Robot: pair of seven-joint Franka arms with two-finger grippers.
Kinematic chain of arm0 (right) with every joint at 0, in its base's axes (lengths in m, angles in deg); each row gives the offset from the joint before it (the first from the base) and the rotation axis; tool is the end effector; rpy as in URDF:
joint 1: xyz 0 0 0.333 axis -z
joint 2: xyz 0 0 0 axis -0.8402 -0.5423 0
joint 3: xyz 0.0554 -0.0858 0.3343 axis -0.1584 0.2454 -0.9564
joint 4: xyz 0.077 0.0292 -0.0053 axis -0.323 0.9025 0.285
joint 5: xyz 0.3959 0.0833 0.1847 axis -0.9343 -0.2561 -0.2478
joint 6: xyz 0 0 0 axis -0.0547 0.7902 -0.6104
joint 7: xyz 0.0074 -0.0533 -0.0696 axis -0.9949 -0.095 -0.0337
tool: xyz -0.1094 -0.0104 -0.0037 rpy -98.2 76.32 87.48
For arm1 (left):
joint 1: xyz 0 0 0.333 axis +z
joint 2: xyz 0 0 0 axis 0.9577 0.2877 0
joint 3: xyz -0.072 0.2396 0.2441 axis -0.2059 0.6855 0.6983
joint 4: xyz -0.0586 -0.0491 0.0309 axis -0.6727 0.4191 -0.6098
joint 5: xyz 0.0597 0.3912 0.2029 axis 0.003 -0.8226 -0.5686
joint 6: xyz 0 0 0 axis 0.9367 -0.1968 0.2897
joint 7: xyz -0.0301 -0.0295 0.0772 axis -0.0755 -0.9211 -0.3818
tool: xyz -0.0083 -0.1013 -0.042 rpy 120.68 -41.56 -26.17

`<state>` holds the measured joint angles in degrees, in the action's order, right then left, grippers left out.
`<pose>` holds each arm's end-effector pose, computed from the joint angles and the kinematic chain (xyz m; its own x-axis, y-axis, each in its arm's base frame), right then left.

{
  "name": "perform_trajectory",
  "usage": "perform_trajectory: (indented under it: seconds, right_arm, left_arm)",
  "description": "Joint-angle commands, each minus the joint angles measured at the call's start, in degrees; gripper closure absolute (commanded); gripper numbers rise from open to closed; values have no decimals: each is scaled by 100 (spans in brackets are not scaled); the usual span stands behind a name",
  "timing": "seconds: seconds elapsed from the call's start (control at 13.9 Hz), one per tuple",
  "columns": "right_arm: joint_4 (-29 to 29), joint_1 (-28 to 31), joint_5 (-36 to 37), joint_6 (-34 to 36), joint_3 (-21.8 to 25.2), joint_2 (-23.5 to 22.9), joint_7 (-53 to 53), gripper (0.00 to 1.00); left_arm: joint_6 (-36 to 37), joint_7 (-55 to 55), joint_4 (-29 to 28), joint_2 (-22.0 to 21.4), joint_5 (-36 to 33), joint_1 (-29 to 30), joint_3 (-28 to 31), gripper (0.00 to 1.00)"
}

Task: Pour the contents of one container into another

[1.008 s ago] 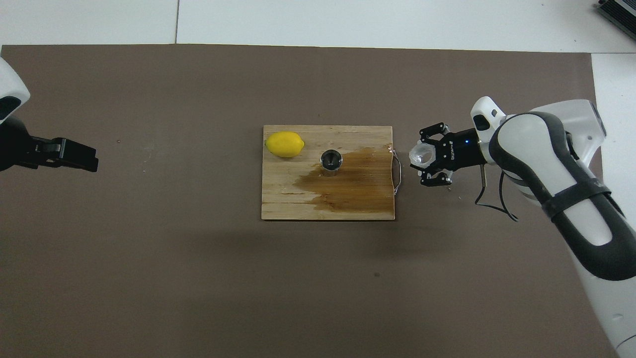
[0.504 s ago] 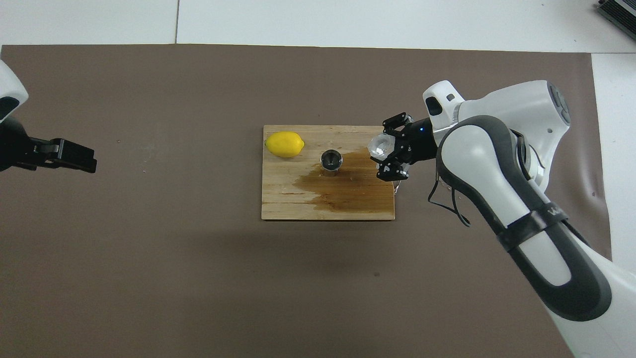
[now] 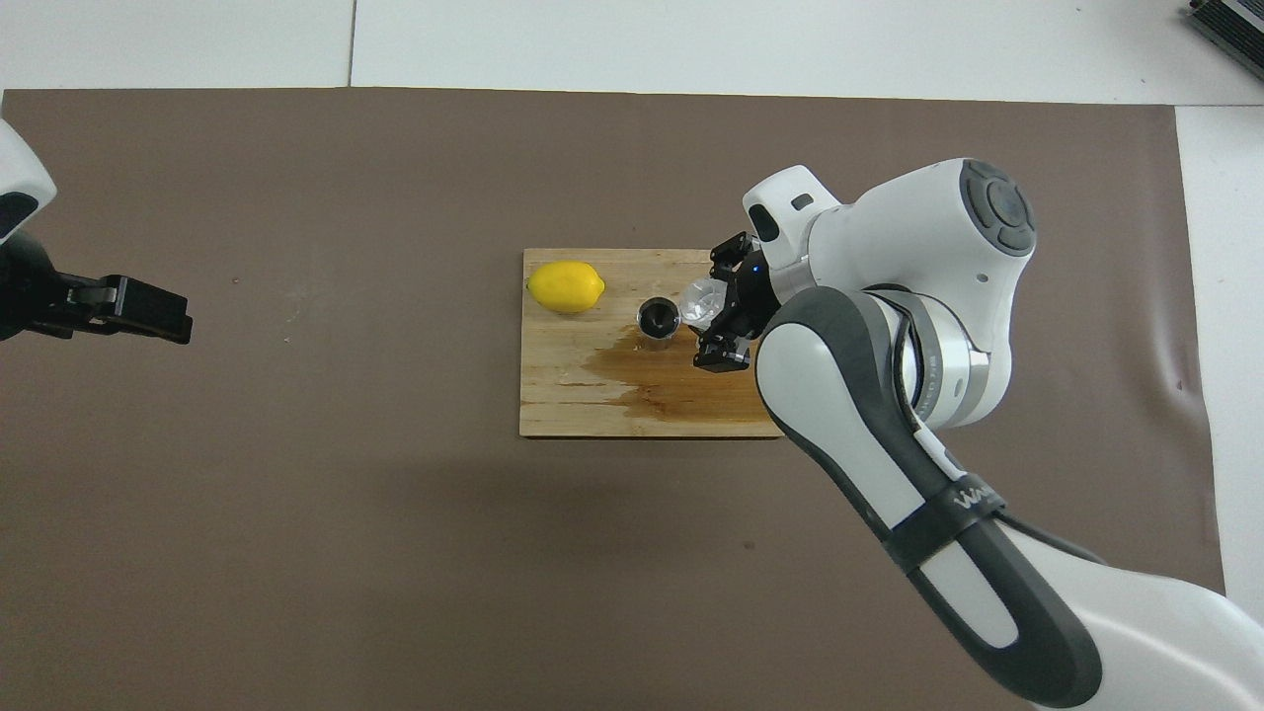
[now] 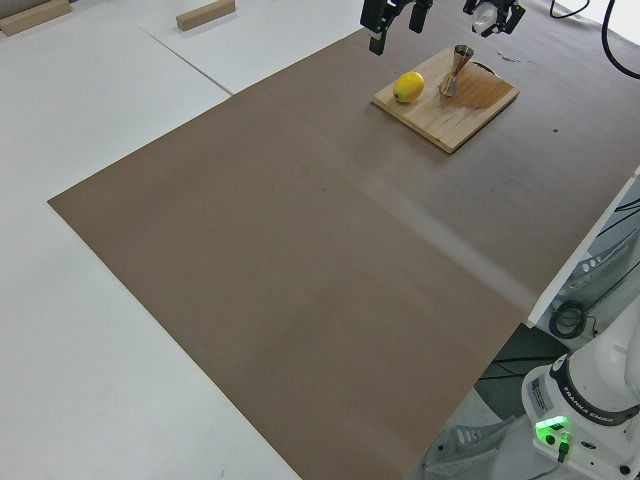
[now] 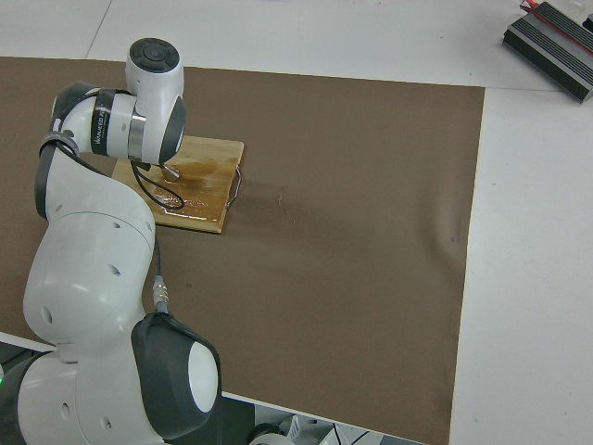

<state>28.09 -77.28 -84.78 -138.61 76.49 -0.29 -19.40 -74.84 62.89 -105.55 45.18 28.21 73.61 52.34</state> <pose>0.6574 0.2747 0.4258 0.2229 0.8778 0.4240 0.9749 -0.2001 -0.0980 0.5970 -0.0625 0.6607 0.9937 -0.1095 -0.0229 -0.1091 -0.9939 0.0165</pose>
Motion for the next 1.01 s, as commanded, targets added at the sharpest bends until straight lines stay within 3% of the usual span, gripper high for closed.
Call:
perform_trajectory:
  seconds: [0.0,0.65,0.94]
  right_arm:
    - [-139,-106,487,-14,4,-92,396,100]
    - [-393,-510,2508,346,-5,-101,1600,100]
    - [-429,-563,2598,347,-5,-101,1715,100]
  left_arm:
    - [76,20,6,0,-64,-33,37,0]
    - [85,29,6,0,-64,-33,37,0]
    - [85,20,6,0,-64,-33,37,0]
